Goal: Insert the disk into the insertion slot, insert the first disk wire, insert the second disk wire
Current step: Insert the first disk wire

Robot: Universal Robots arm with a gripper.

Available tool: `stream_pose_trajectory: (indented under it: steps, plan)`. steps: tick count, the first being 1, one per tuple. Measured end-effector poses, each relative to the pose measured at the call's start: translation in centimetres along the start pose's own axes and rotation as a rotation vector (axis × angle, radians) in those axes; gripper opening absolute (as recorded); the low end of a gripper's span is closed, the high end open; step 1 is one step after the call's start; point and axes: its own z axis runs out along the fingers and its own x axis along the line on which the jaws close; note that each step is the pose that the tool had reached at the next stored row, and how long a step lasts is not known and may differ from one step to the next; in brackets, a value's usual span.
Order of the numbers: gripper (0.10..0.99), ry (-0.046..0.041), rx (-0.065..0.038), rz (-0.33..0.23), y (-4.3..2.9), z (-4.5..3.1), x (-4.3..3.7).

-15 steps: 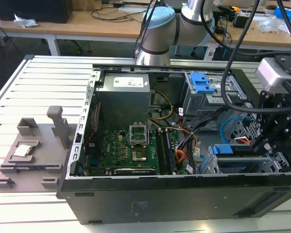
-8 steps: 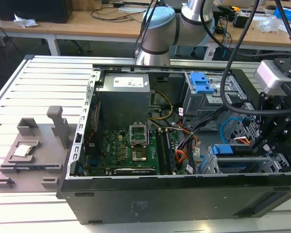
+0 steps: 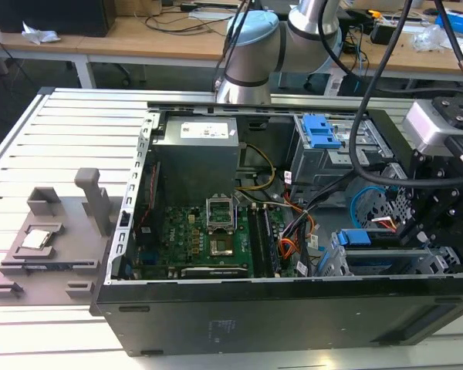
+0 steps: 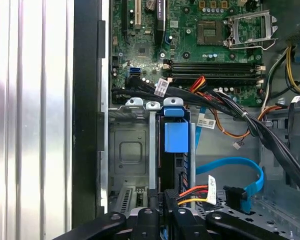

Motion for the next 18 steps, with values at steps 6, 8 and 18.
stream_pose_trajectory:
  steps: [6, 8, 18]
  plan:
    - [0.165, -0.0025, 0.000, 0.000, 0.00, 0.11, -0.02]
    - [0.165, -0.0049, 0.000, 0.000, 0.00, 0.12, -0.15]
    - [0.165, -0.0283, 0.000, -0.002, 0.00, 0.15, -1.42]
